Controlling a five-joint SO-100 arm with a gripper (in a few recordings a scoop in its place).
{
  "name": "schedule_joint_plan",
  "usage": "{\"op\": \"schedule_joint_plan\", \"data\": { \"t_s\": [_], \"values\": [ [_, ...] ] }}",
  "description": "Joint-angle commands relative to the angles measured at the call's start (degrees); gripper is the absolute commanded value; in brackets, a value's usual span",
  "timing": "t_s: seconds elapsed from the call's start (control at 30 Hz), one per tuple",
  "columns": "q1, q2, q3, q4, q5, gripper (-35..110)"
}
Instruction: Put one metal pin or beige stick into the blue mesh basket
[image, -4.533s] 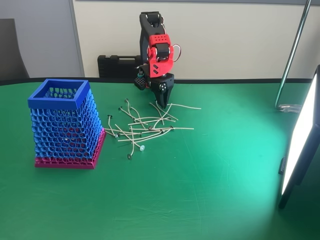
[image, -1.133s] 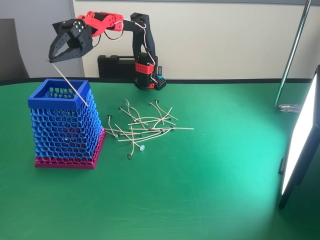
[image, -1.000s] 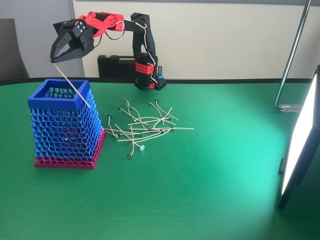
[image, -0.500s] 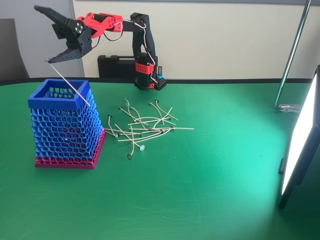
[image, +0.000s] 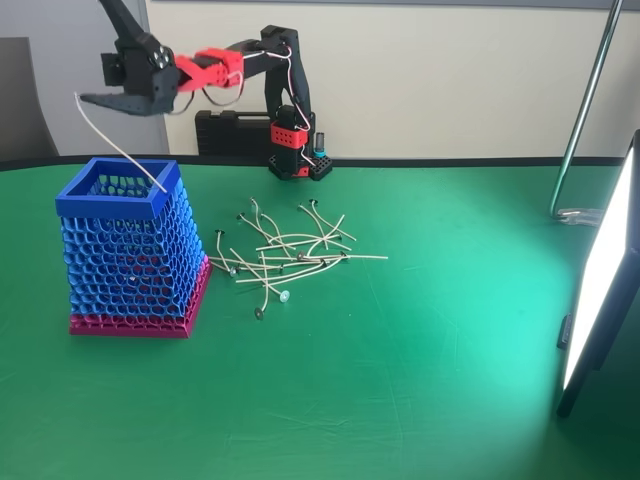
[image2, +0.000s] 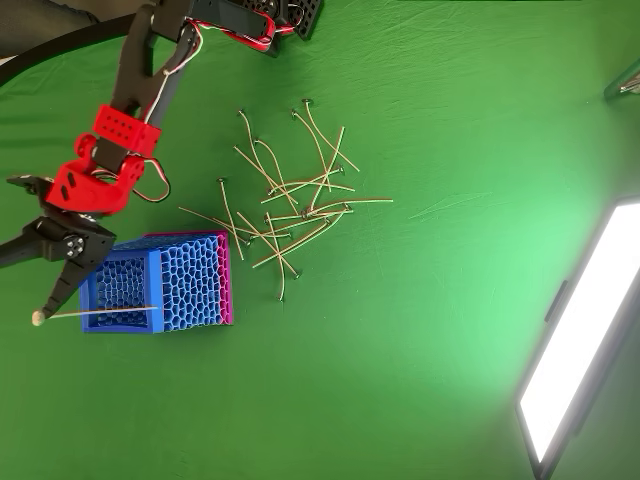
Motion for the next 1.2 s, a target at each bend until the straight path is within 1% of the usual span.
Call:
{"op": "schedule_joint_plan", "data": {
  "t_s": [0.0, 0.1, 0.33, 0.47, 0.6, 0.67, 0.8, 0.93, 1.03, 1.17],
  "values": [
    [0.4, 3.0, 3.7, -1.4, 1.7, 60],
    [1.2, 3.6, 2.5, 8.1, 7.2, 61],
    [-0.3, 4.5, -0.1, 28.7, 13.8, 61],
    [-1.9, 5.5, -4.5, 45.1, 18.8, 61],
    [-4.6, 7.0, -10.5, 62.1, 23.9, 65],
    [-6.1, 8.4, -12.1, 68.6, 25.3, 65],
    [-9.3, 14.2, -11.2, 78.1, 26.4, 68],
    [-13.3, 21.3, -10.3, 87.5, 26.7, 73],
    [-15.9, 27.0, -8.8, 91.8, 27.1, 76],
    [-20.7, 35.7, -2.7, 96.1, 26.3, 78]
  ]
}}
